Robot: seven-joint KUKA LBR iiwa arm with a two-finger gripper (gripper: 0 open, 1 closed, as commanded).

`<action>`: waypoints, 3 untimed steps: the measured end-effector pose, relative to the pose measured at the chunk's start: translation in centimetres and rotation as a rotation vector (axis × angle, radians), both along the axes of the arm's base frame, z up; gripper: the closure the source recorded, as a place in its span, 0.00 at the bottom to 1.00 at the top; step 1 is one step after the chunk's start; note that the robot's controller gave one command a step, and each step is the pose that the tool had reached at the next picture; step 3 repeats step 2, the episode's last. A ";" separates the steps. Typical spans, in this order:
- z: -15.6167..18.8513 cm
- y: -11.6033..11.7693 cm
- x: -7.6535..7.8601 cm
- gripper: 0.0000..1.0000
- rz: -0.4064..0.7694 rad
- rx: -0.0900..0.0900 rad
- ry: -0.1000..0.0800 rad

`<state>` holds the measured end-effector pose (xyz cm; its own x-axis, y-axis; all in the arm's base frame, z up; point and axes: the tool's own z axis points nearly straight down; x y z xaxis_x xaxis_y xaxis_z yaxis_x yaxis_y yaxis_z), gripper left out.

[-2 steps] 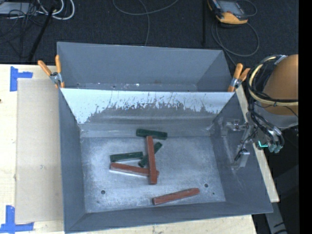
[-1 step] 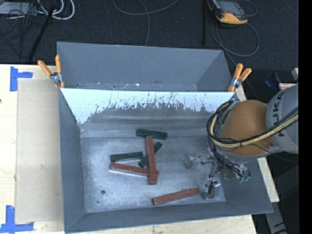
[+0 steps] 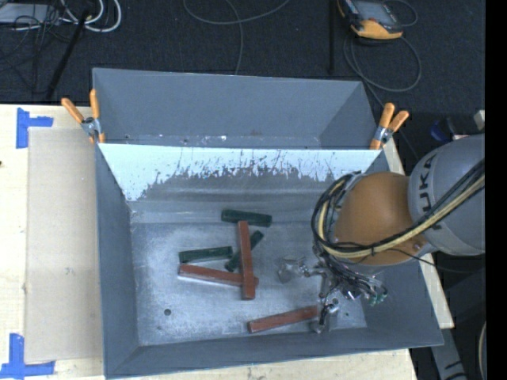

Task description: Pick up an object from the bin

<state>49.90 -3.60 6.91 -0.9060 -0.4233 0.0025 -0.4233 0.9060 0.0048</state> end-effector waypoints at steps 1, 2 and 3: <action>0.0 -0.2 0.1 1.00 0.000 -0.003 -0.002; 17.4 -2.5 1.3 1.00 0.013 -0.004 -0.013; 17.4 -2.5 1.3 1.00 0.013 -0.004 -0.013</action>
Offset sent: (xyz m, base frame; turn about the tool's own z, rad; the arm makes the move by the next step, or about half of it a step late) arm 0.0000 0.0000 0.0000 0.0000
